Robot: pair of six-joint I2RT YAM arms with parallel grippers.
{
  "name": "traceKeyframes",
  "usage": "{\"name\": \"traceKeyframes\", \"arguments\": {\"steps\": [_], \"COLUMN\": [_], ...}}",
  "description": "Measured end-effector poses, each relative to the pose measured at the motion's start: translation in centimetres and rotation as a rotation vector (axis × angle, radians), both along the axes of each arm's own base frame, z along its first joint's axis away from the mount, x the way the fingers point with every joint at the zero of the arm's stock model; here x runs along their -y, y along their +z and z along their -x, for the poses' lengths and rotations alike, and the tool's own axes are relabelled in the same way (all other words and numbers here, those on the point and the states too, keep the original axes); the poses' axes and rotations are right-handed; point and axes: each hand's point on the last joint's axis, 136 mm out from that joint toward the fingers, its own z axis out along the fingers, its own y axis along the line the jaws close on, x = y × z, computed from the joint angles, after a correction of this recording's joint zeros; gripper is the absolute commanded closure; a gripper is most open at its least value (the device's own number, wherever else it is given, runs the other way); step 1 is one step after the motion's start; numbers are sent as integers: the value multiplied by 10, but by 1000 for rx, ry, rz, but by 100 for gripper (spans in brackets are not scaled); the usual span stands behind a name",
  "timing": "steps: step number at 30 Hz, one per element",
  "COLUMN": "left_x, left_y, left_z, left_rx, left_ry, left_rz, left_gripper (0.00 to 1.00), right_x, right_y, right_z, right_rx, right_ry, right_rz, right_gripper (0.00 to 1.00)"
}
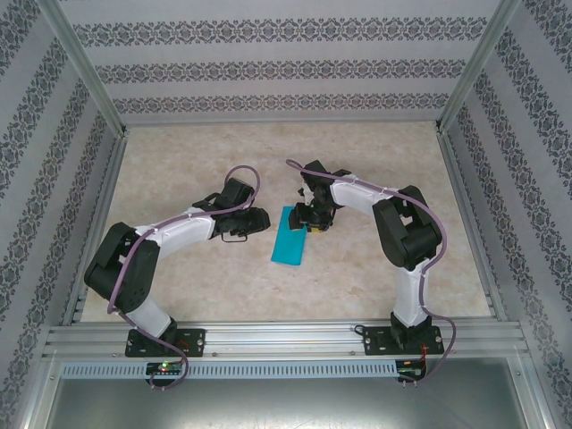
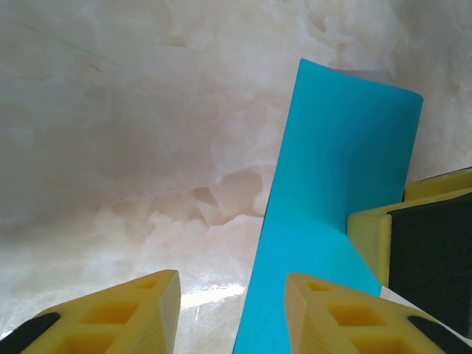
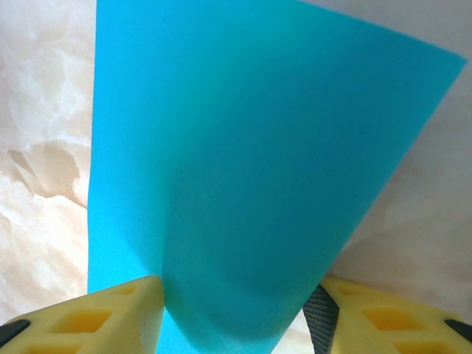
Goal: Fold a paper plane with a square sheet of paper (pick it up from the middle)
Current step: Fold the square sheet of paper in half at the center of the table, then hold the square sheet of paper at the center of the table.
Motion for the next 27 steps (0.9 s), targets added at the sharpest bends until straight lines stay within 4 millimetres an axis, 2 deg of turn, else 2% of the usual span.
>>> {"name": "traceKeyframes", "arguments": {"steps": [16,21,25,27], "left_x": [1,5,16,24], "left_y": [1,-3,-7,-10], "left_z": [-2,-2,-7,-11], "left_rx": [-9,-30,-58,-78], "left_ry": [-3,-16,-41,-54], "left_rz": [22,33,62,83], "left_gripper": [62,72,85,88], "right_x": [1,1,1,1], "right_y": [-1,-1,-1,-1], "right_z": [0,0,0,0], "right_rx": [-12,-14,-14,-14], "right_ry": [25,25,25,25], "right_rz": [15,17,17,17], "right_gripper": [46,45,45,45]}}
